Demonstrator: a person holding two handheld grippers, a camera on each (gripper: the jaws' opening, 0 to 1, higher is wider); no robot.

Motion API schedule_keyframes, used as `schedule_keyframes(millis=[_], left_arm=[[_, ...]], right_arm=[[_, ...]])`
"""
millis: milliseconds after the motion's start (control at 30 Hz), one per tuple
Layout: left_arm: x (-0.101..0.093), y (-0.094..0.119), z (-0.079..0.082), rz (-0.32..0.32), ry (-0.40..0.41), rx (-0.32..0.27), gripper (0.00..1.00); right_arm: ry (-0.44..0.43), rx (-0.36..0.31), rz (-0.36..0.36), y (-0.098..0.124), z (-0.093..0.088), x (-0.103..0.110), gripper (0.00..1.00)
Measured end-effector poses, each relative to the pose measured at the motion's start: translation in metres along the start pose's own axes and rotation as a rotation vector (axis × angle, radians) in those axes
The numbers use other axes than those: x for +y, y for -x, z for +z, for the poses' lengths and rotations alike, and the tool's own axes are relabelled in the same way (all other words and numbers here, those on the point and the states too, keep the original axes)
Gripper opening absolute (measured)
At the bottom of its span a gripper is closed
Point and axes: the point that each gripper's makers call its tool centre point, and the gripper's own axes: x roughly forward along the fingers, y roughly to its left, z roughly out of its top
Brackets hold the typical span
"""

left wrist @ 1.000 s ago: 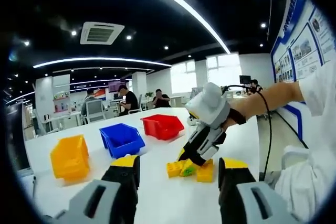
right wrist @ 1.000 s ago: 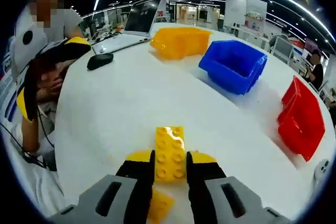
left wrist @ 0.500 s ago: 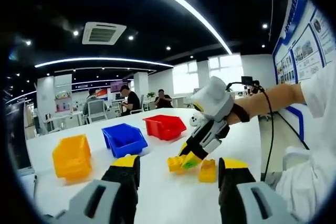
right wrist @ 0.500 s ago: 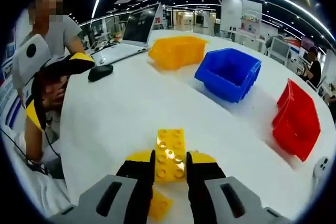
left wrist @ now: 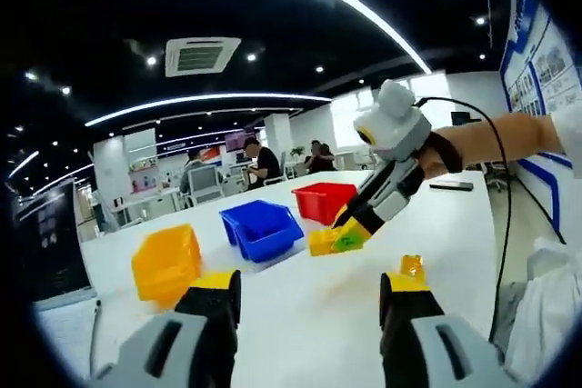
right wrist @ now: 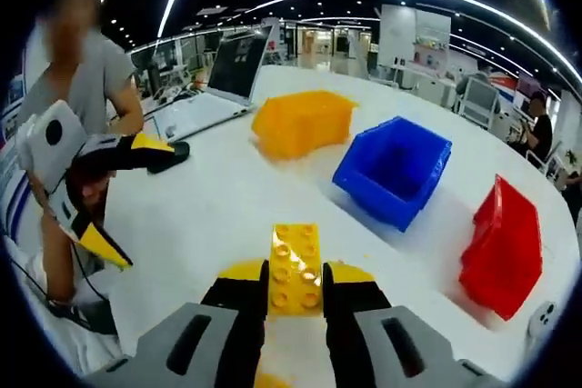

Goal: Take apart the toy blocks one by one and place each separated block into its matching bin, sorting the blocks by their type until all the connected pieces are disassembled and separated into the correct bins

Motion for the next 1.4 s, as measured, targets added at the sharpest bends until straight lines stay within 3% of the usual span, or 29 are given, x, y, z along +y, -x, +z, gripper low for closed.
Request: schedule_keyframes(millis=[200,333,467,533,767,867,1033,1100,1133,1167,1200,1233,1300,1400], left_arm=[[0.032,0.009,0.004,0.106,0.001,-0.035,0.66],[0.060,0.018,0.004,0.219,0.004,-0.053,0.66],[0.089,0.028,0.001,0.334,0.097,-0.077,0.66],[0.100,0.032,0.000,0.378,0.106,-0.080,0.66],[0.112,0.040,0.003,0.402,0.143,-0.115,0.66],[0.111,0.039,0.002,0.392,0.151,-0.117,0.66],[0.110,0.038,0.003,0.375,0.152,-0.123,0.66],[0.112,0.040,0.004,0.378,0.156,-0.128,0.66],[0.114,0.041,0.004,0.381,0.160,-0.131,0.66],[0.115,0.042,0.004,0.382,0.162,-0.134,0.66],[0.115,0.043,0.003,0.381,0.164,-0.135,0.66],[0.116,0.043,0.003,0.383,0.166,-0.135,0.66],[0.116,0.042,0.002,0.384,0.168,-0.134,0.66],[0.111,0.039,0.000,0.370,0.165,-0.127,0.66]], right_arm=[[0.004,-0.034,-0.018,-0.024,0.045,0.001,0.25],[-0.005,-0.042,-0.022,-0.042,0.068,0.003,0.25],[0.000,-0.053,-0.040,-0.070,0.101,0.005,0.25],[0.006,-0.051,-0.051,-0.085,0.117,0.004,0.25],[-0.031,-0.066,-0.094,-0.127,0.168,-0.003,0.25],[-0.019,-0.049,-0.158,-0.146,0.177,-0.013,0.25],[-0.040,-0.072,-0.184,-0.166,0.185,-0.018,0.25],[-0.002,-0.129,-0.234,-0.171,0.192,-0.028,0.28],[-0.013,-0.144,-0.241,-0.174,0.192,-0.030,0.36],[-0.047,-0.148,-0.182,-0.179,0.189,-0.024,0.55],[-0.058,-0.171,-0.153,-0.178,0.190,-0.020,0.65],[-0.045,-0.186,-0.136,-0.174,0.191,-0.017,0.64],[-0.063,-0.201,-0.143,-0.162,0.188,-0.018,0.48],[-0.110,-0.214,-0.083,-0.147,0.181,-0.011,0.47]])
